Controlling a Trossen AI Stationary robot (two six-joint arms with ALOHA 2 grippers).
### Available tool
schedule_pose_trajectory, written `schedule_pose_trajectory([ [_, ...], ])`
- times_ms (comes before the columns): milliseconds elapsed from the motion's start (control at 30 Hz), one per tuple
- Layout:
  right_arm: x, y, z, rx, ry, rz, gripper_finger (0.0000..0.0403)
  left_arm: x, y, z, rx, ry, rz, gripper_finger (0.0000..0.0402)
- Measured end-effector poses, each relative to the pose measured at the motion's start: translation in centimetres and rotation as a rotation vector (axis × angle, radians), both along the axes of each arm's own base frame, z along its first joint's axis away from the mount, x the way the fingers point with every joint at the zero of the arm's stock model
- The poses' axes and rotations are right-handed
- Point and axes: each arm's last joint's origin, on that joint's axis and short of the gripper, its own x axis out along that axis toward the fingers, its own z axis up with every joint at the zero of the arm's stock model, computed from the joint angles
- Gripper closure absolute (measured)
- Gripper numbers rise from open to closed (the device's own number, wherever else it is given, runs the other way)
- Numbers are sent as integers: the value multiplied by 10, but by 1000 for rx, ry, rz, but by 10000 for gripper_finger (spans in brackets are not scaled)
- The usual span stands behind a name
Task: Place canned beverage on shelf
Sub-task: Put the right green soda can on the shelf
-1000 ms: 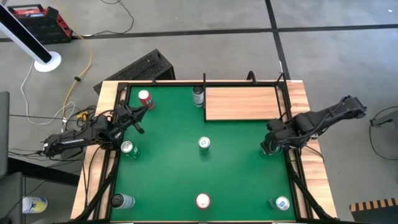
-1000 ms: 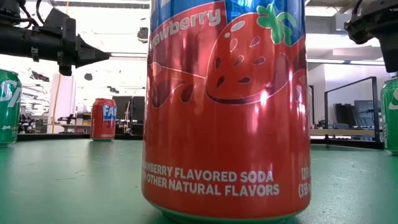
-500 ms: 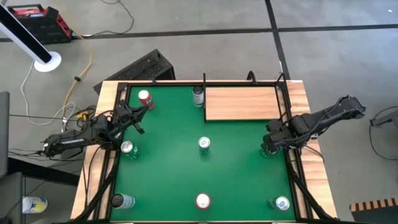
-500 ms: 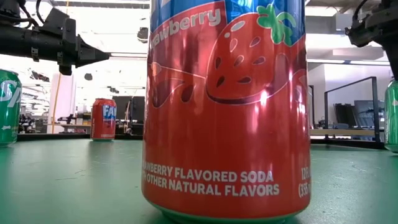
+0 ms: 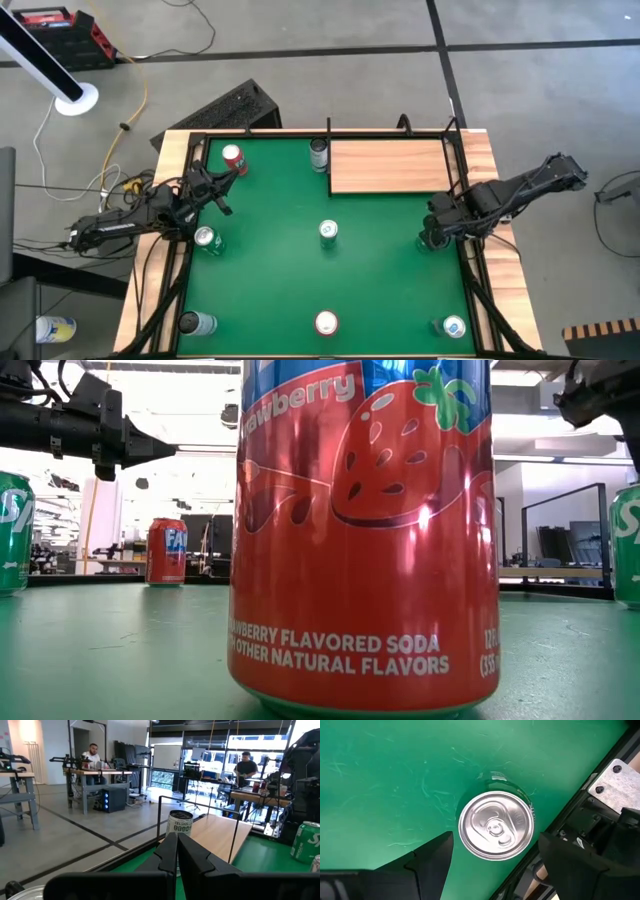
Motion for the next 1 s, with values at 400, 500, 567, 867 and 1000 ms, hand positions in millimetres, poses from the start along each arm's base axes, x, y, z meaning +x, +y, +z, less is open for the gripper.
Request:
schedule_pose_trajectory([
  [400,4,1,-9,-21,-36,-2,85,1,0,-2,-5,24,0,402],
  [500,3,0,-11,-31,-23,17,85,0,0,-2,-5,24,0,402],
  [567,3,0,-11,-41,-22,22,85,0,0,-2,-4,24,1,402],
  [867,3,0,-4,-38,-31,64,85,0,0,-1,-4,12,8,402],
  [1000,0,-1,0,-49,-11,94,85,-1,1,0,-7,0,33,402],
])
